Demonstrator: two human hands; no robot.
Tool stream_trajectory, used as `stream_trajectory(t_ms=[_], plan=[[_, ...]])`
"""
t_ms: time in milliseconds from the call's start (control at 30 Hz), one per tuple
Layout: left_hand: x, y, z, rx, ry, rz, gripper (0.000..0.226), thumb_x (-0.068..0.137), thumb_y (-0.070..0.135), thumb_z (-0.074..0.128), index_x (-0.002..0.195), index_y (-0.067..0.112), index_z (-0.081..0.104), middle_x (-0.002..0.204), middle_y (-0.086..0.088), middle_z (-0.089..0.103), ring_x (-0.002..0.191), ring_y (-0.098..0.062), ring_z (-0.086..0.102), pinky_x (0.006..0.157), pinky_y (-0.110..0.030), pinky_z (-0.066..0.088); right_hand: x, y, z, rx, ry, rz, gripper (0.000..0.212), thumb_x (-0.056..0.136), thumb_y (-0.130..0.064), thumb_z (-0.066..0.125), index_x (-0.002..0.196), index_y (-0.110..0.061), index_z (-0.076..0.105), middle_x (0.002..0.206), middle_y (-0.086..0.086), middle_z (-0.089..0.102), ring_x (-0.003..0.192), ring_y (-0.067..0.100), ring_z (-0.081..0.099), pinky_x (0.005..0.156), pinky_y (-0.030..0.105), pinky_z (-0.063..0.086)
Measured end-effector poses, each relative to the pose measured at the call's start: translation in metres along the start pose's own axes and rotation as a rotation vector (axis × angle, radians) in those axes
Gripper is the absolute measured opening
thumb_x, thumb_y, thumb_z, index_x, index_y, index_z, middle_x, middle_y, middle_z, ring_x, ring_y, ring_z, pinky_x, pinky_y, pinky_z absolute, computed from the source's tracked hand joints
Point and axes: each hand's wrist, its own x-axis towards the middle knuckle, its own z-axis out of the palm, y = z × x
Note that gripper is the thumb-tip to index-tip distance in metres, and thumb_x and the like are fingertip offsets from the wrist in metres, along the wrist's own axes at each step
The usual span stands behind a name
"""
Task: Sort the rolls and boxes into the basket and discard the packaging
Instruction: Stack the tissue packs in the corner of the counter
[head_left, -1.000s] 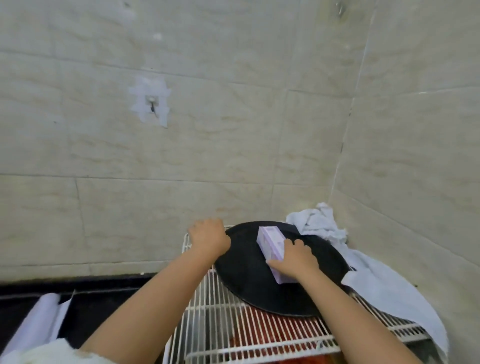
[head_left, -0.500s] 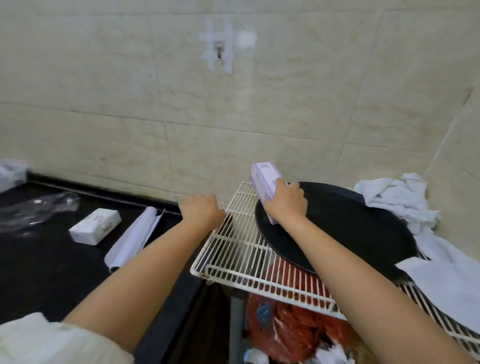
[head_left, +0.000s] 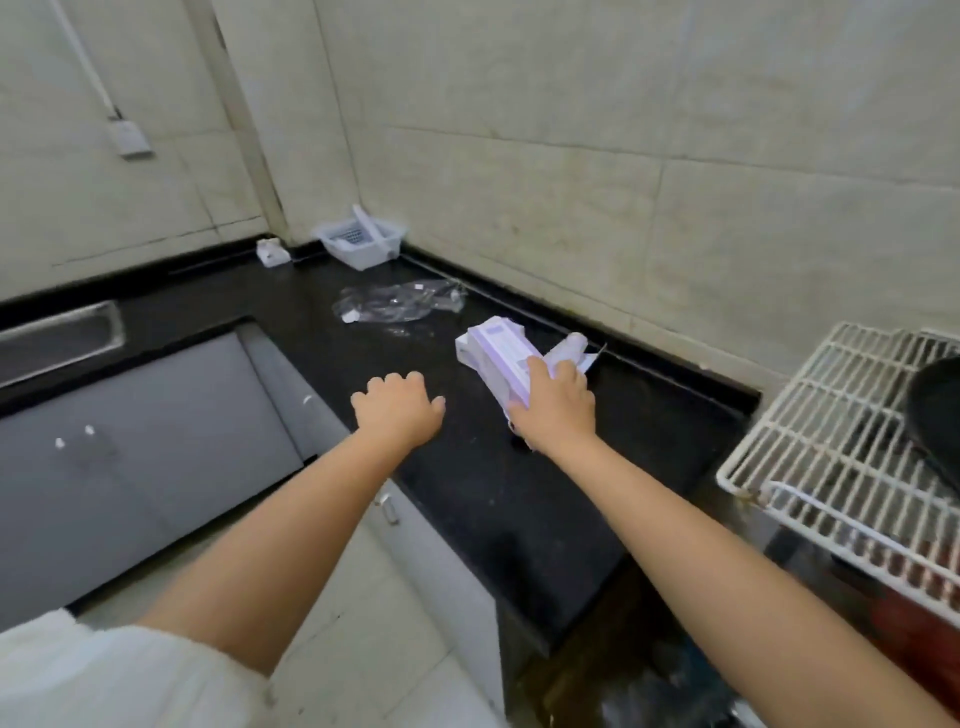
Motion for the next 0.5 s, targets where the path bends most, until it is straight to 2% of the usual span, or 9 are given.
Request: stream_trajectory(t_ms=[67,233,367,500], plan=[[0.010,-0.028,0.011,0.010,0.004,-0.014,0.045,0.095,0.042,0.039,0.125,0.010,0.048,0.130,-0.014,0.053,0.122,-0.033,0.046,0.100,-0.044,0.037,0.008,-0.017,0.034,-0.003,-0.041,0.014,0.049,0.087,-0.027,0.051,0.132,-0.015,0.033,0.128,0.019,0.040,0.114,0.036,0.039,0.094,0.042,0.037],[0.054,-0.091,0.040,0.035,0.051,0.076,0.039,0.094,0.041,0.041,0.116,0.011,0.053,0.121,-0.012,0.058,0.115,-0.032,0.051,0.099,-0.045,0.037,0.038,-0.062,0.119,-0.031,-0.111,0.107,0.049,0.088,-0.028,0.051,0.131,-0.013,0.032,0.127,0.020,0.040,0.115,0.035,0.040,0.095,0.042,0.038],[0.097,-0.134,0.068,0.022,0.025,0.129,0.037,0.093,0.040,0.042,0.112,0.011,0.054,0.117,-0.012,0.059,0.112,-0.031,0.052,0.095,-0.042,0.040,0.054,-0.083,0.175,-0.055,-0.140,0.178,0.052,0.088,-0.028,0.052,0.133,-0.015,0.031,0.127,0.020,0.039,0.114,0.036,0.040,0.095,0.042,0.038],[0.139,-0.157,0.097,-0.012,-0.043,0.148,0.035,0.093,0.039,0.044,0.110,0.011,0.055,0.116,-0.010,0.059,0.112,-0.030,0.052,0.097,-0.043,0.040,0.068,-0.087,0.216,-0.143,-0.171,0.200,0.059,0.089,-0.030,0.050,0.141,-0.024,0.021,0.127,0.021,0.038,0.112,0.035,0.040,0.093,0.042,0.039]])
